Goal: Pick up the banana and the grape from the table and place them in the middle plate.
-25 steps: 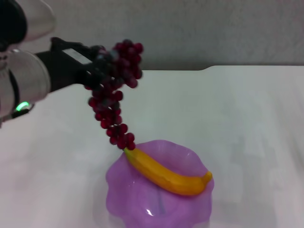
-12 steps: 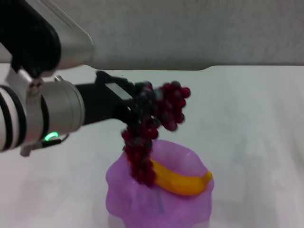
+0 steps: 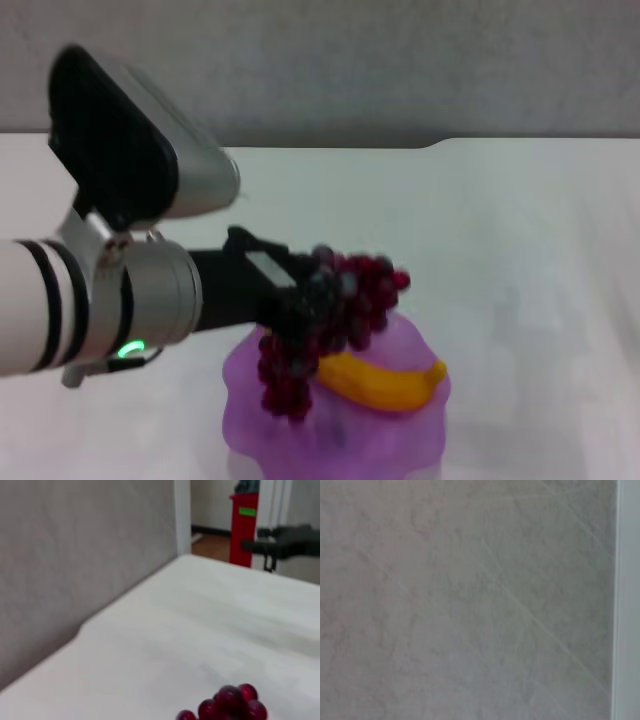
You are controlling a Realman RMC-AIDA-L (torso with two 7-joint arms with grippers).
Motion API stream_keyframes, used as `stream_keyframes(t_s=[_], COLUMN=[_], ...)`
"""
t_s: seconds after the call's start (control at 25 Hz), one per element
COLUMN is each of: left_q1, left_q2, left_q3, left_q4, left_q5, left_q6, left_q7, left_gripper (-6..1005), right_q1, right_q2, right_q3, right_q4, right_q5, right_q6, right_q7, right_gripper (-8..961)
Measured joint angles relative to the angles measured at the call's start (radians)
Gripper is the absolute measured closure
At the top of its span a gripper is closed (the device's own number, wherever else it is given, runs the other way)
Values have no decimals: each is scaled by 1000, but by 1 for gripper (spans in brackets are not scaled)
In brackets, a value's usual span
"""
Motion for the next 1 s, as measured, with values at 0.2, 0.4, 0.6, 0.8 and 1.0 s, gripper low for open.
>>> stream_keyframes(t_s=[0.2, 0.4, 0.6, 0.8, 1.0], left_q1=[-9, -37, -82, -138, -154], left_q2=[0, 0, -3, -4, -4], left_q3=[11, 28, 33, 25, 25], left_q4=[83, 179, 308, 440, 490], left_q5=[-59, -124, -150, -216, -233], left_q6=[-7, -8, -2, 9, 27], left_q7=[44, 100, 152, 207, 230], left_gripper=[784, 787, 789, 790, 791], right_q1=[-1, 0, 2, 4, 5], right_q2=[0, 0, 0, 0, 0], right_q3=[1, 0, -2, -2, -1], right_q4=[0, 0, 0, -1, 0], right_q5=[0, 0, 0, 0, 0], right_q6=[0, 1, 1, 2, 2], right_q7=[0, 0, 0, 0, 0], right_gripper=[327, 327, 328, 328, 328])
